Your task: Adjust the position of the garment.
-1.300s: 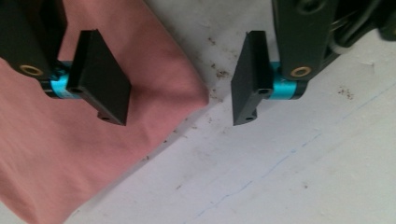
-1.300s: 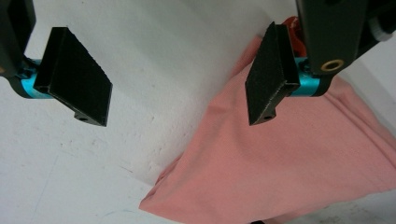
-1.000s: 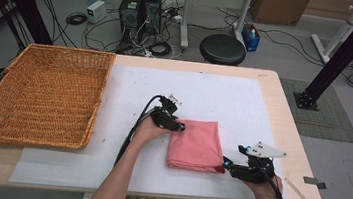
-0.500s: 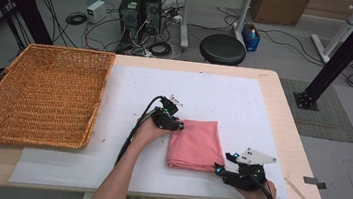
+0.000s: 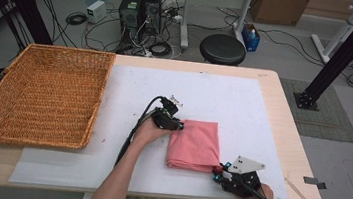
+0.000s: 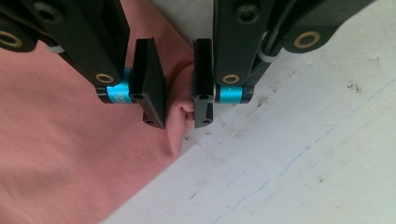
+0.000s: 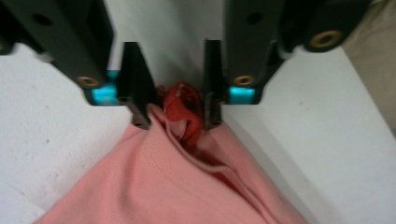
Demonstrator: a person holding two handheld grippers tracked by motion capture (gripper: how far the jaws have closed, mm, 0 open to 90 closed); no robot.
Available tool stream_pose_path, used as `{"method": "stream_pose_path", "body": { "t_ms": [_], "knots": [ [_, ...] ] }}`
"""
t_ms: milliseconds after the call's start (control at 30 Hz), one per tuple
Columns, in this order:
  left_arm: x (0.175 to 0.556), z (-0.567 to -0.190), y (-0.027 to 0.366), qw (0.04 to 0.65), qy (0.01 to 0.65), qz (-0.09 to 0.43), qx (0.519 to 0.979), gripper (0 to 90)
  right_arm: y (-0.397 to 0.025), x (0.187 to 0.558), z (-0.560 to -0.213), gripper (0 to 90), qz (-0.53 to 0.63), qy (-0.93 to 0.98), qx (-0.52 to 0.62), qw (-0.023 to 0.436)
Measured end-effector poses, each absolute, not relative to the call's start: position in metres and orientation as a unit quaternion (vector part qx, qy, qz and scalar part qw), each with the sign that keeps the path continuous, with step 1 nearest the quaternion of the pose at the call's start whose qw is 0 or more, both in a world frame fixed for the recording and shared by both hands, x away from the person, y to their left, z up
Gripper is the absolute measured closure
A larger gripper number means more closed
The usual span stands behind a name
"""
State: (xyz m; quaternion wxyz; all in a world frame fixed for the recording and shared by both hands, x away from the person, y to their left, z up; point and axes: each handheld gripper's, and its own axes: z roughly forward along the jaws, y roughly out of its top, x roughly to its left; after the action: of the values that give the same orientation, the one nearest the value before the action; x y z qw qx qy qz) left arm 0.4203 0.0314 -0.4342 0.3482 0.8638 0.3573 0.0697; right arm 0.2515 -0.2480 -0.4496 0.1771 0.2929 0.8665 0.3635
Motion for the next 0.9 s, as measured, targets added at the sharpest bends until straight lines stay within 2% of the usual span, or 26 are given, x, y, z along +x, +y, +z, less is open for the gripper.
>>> {"method": "stream_pose_path", "body": {
  "t_ms": [133,267,600,900],
  "knots": [
    [0.42,-0.434,0.031,0.352,0.363,0.064,0.861,78.1,-0.248,0.252,-0.449,76.9,0.362,0.865,0.295,0.181],
    [0.418,-0.433,0.029,0.348,0.361,0.072,0.862,81.1,-0.251,0.254,-0.449,78.9,0.368,0.863,0.301,0.173],
    [0.417,-0.426,0.033,0.347,0.36,0.091,0.861,82.2,-0.249,0.256,-0.439,80.0,0.374,0.859,0.306,0.169],
    [0.429,-0.415,0.064,0.356,0.393,0.096,0.843,82.1,-0.227,0.272,-0.432,79.8,0.37,0.865,0.296,0.163]
  ]
}}
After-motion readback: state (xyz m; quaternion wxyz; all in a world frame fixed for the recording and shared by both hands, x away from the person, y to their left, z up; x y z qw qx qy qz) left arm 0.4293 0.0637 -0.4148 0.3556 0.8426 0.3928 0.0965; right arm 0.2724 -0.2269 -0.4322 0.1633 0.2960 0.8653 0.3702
